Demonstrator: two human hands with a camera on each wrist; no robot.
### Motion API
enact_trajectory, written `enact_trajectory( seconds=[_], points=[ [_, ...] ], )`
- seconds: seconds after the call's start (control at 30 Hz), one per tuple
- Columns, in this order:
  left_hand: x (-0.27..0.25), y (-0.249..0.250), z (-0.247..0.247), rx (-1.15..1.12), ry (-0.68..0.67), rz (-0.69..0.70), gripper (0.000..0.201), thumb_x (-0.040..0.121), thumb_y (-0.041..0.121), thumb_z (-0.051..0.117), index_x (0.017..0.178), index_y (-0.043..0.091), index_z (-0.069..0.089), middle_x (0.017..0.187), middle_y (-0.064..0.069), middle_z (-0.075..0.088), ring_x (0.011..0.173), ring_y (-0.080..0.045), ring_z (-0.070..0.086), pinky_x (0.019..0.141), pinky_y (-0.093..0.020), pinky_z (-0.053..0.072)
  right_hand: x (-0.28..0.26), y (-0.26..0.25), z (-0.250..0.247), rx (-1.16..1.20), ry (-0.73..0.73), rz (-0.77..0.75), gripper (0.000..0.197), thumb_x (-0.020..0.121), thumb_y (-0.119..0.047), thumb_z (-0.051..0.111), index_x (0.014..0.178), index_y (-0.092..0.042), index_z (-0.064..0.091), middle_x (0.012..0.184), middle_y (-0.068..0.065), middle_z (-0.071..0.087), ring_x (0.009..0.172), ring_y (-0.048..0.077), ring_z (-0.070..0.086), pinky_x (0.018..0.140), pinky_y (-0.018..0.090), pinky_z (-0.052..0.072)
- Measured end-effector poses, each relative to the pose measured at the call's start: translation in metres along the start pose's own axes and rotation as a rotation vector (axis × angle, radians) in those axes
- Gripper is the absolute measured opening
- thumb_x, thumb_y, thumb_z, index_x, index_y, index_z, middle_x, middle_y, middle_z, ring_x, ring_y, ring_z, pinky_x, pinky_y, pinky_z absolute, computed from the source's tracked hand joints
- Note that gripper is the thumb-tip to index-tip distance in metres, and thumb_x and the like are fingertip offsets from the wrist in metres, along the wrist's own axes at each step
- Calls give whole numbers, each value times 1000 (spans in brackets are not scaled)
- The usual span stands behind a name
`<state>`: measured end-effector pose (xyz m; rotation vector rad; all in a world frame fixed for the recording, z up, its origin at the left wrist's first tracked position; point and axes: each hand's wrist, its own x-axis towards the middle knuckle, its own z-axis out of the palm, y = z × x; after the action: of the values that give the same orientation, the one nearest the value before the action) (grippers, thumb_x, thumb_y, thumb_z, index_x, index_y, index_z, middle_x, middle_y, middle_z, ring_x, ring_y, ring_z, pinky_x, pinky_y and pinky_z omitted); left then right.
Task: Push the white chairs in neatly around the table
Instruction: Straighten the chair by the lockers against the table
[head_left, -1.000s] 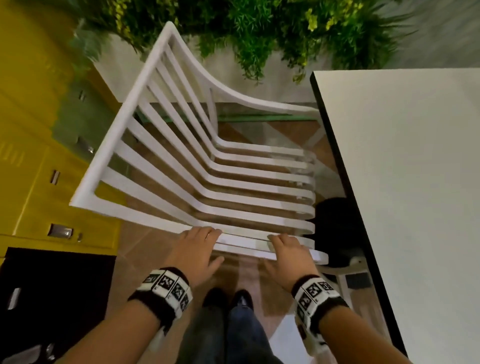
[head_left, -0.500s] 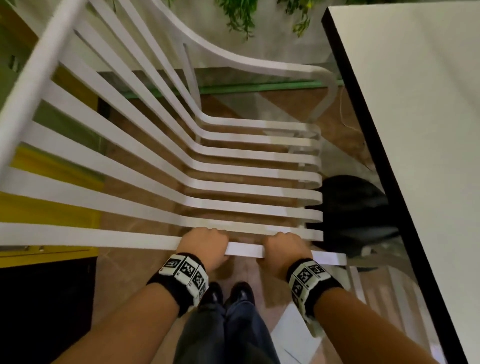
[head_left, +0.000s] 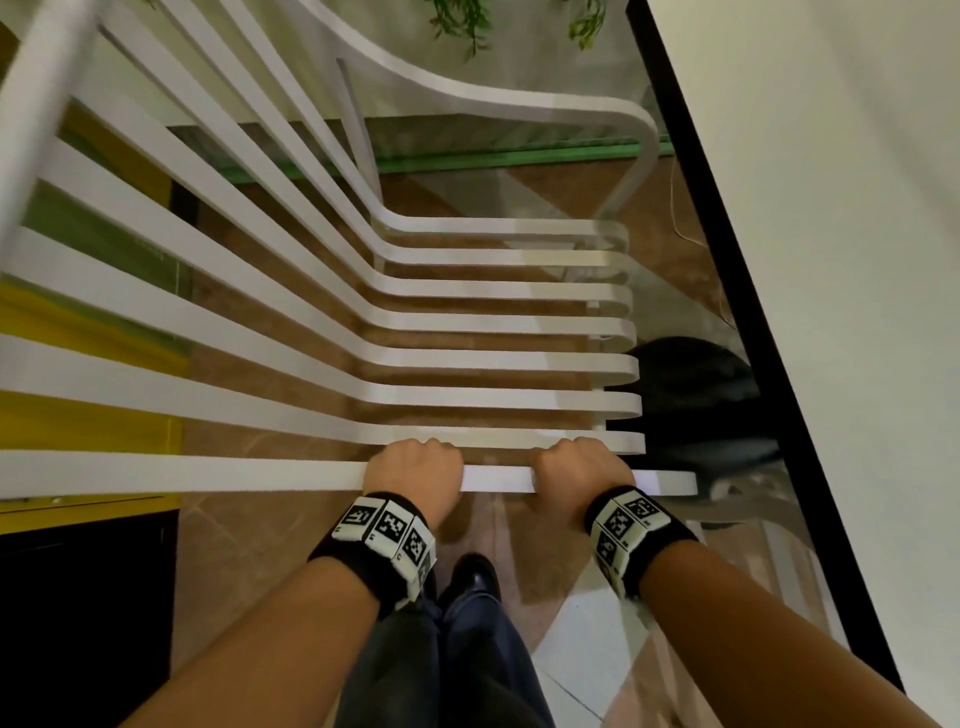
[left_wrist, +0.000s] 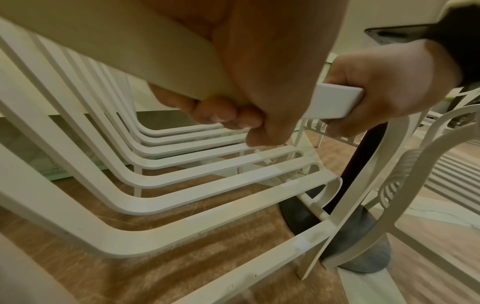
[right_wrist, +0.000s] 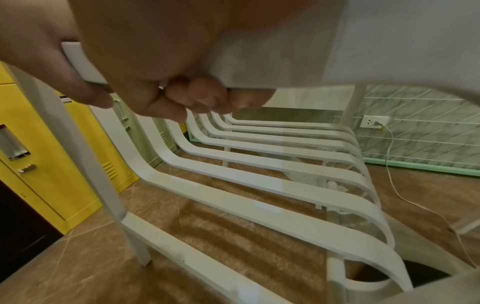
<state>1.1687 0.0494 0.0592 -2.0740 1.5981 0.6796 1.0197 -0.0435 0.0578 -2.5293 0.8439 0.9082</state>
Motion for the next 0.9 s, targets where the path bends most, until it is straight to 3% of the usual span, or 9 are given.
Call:
enact_trajectory(
  seconds=[0.1, 0.23, 0.33, 0.53, 0.73, 0.8, 0.9],
  points=[
    [2, 9, 0, -14, 14, -10, 18, 91, 18, 48, 102, 13, 62, 100, -6, 66, 92, -28, 64, 72, -34, 49, 1, 10, 0, 5, -7, -9, 28, 89, -39, 49, 103, -16, 56, 98, 11, 64, 87, 28, 57, 76, 37, 46],
    [4, 20, 3, -31, 3, -25, 16, 92, 19, 50, 100, 13, 62, 99, -7, 67, 91, -28, 64, 72, -34, 50, 2, 22, 0, -11, -18, -12, 20, 86, -40, 51, 83, -20, 48, 94, 10, 64, 75, 24, 50, 75, 36, 47],
    [4, 27, 3, -38, 3, -22, 15, 92, 19, 50, 100, 12, 61, 100, -7, 67, 91, -29, 64, 72, -35, 50, 1, 27, -4, -48, -51, -7, 20, 86, -37, 53, 79, -22, 42, 95, 9, 64, 81, 25, 55, 74, 35, 46],
    [3, 31, 4, -38, 15, -23, 17, 93, 17, 46, 102, 11, 60, 101, -8, 67, 92, -28, 64, 72, -35, 49, 4, 30, -2, -71, -62, -11, 21, 84, -37, 54, 95, -19, 58, 94, 7, 65, 82, 24, 57, 74, 36, 49],
    [2, 28, 6, -49, 7, 13, 17, 92, 19, 49, 103, 12, 59, 100, -8, 67, 91, -29, 65, 71, -36, 50, 3, 29, 0, -81, -37, 9, 16, 84, -36, 55, 88, -21, 53, 91, 6, 65, 77, 23, 55, 71, 34, 47],
    [-2, 23, 8, -74, 6, 40, 20, 90, 25, 52, 106, 14, 56, 99, -8, 68, 89, -29, 65, 71, -36, 50, 2, 25, 5, -65, -21, 20, 15, 83, -36, 54, 86, -21, 51, 90, 6, 65, 74, 23, 54, 72, 35, 48],
    [-13, 15, 7, -194, 56, 84, 36, 88, 41, 53, 115, 17, 50, 107, -6, 65, 96, -27, 61, 80, -38, 49, 0, 21, 11, -6, 19, 53, 23, 85, -37, 54, 101, -21, 56, 93, 4, 65, 81, 22, 58, 78, 37, 51]
  ],
)
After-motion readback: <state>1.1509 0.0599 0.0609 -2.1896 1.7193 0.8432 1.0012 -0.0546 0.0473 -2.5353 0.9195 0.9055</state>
